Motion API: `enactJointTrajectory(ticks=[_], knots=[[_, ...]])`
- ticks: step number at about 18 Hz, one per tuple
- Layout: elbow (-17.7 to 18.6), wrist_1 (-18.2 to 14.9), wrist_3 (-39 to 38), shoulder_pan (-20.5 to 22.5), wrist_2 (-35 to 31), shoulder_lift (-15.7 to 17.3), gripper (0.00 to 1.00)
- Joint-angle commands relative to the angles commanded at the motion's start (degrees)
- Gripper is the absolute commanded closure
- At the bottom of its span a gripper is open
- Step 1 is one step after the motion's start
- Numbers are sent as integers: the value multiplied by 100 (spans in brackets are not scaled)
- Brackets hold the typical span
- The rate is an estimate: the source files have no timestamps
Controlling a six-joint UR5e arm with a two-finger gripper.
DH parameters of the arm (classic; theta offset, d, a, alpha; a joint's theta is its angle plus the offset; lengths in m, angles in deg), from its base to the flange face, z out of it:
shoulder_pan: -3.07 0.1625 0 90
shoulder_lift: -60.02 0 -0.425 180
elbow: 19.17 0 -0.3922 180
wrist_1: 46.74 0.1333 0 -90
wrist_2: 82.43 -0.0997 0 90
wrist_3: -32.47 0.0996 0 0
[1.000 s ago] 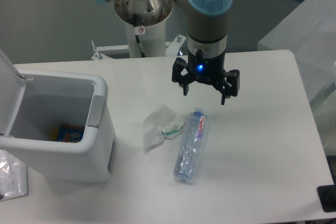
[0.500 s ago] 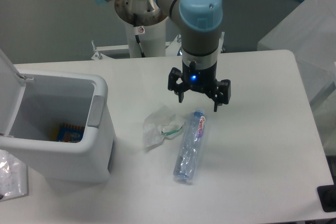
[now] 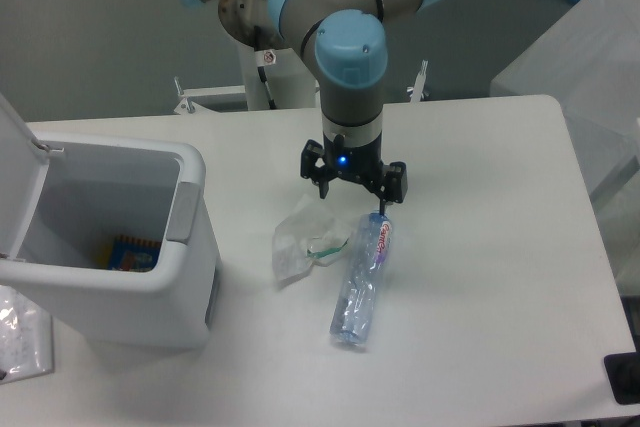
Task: Place the trash in the trash can
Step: 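Move the gripper toward the crumpled clear plastic bag, then lower the gripper and grasp the plastic bag, then lift it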
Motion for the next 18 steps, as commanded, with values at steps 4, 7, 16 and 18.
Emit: enactJointTrajectory(ticks=[4, 7, 16, 18], knots=[[141, -44, 202, -71, 0, 53, 0], [229, -35, 710, -185, 0, 53, 0], [414, 9, 1047, -343, 35, -175, 0], [405, 35, 1029, -361, 35, -237, 0]])
